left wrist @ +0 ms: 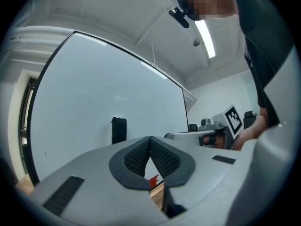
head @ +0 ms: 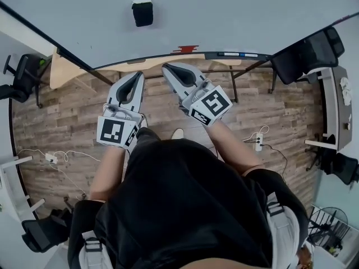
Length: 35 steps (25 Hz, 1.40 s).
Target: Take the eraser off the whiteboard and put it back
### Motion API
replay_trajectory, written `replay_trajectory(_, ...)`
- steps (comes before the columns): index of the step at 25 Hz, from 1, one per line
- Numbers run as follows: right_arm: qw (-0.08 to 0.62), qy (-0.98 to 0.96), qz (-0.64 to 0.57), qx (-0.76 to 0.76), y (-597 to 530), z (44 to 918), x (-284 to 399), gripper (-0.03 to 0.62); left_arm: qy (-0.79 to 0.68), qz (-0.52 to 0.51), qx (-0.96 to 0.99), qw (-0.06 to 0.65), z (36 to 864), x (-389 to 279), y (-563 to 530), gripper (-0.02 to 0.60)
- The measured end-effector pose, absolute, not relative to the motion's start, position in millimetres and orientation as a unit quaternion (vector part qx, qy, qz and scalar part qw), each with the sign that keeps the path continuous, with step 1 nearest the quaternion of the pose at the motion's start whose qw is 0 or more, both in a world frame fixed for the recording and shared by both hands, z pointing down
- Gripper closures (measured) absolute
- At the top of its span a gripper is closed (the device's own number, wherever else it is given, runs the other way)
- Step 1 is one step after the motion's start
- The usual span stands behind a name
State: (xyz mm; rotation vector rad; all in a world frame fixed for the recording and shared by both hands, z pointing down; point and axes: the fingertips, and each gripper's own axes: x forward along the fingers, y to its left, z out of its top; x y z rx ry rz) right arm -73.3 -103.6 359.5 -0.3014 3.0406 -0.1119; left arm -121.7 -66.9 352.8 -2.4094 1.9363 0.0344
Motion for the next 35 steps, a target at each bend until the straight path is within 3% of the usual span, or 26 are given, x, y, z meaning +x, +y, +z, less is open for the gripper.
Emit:
replay_trajectory(6,0.034,0.989,-0.023,-0.141,-130,356,-101,0.589,0.598,0.011,-0.801,0.036,348,-149,-94,0.586)
replay_trajectory(14,0.027,0.971,-0.015,-0.235,-179,349,-128,0.505,0.573,0.017,-0.819,0.035,343,-188,-127,0.586)
replay_trajectory(19,0.024,0.958,-0.013,-0.286,-199,349,-143,0.347,0.556,0.017,-0.831,0.033,344,-204,-139,0.586)
replay_trajectory(24,0.025,0.946,-0.009,-0.323,-210,349,-155,0.286,0.542,0.018,-0.84,0.03,345,-219,-146,0.586)
replay_trajectory(30,0.026,0.93,-0.011,-0.367,-221,351,-166,0.163,0.528,0.02,-0.849,0.025,349,-235,-146,0.586)
replay_trajectory(35,0.02,0.924,-0.009,-0.382,-227,354,-180,0.14,0.519,0.022,-0.854,0.022,352,-249,-147,0.586)
